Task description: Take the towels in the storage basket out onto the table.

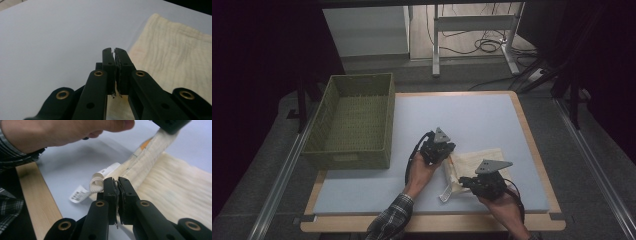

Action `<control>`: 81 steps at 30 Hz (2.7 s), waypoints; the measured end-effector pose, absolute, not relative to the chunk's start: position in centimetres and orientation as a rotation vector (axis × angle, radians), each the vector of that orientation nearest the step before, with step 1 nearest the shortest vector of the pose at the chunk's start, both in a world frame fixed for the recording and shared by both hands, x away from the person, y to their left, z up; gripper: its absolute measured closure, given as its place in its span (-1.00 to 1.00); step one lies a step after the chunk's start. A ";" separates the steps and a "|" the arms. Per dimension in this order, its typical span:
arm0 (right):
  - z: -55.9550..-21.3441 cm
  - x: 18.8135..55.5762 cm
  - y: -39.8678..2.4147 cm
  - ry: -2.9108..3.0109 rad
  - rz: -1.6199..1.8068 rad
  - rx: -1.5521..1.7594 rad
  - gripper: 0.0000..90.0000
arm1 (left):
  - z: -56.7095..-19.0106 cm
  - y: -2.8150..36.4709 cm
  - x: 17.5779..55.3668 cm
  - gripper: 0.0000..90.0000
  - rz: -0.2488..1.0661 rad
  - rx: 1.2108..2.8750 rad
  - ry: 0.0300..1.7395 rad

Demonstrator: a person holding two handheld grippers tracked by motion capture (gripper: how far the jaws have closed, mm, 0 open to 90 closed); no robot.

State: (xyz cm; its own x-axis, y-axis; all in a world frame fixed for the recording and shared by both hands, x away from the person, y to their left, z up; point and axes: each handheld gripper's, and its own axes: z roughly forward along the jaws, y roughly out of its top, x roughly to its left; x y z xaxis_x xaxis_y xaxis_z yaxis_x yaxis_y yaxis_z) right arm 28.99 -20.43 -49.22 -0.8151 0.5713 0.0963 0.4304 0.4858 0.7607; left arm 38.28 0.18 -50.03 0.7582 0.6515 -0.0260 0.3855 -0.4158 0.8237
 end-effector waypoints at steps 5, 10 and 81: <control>-49.4 28.9 -22.6 2.528 1.223 0.922 0.90 | -50.0 -2.2 39.1 0.94 0.342 2.074 0.733; -49.5 28.9 -24.4 2.499 1.212 0.965 0.90 | -50.0 -3.6 39.5 0.94 0.335 2.085 0.705; -50.2 31.0 -32.4 2.375 0.935 1.264 0.14 | -51.1 -2.3 40.7 0.05 0.230 2.129 0.778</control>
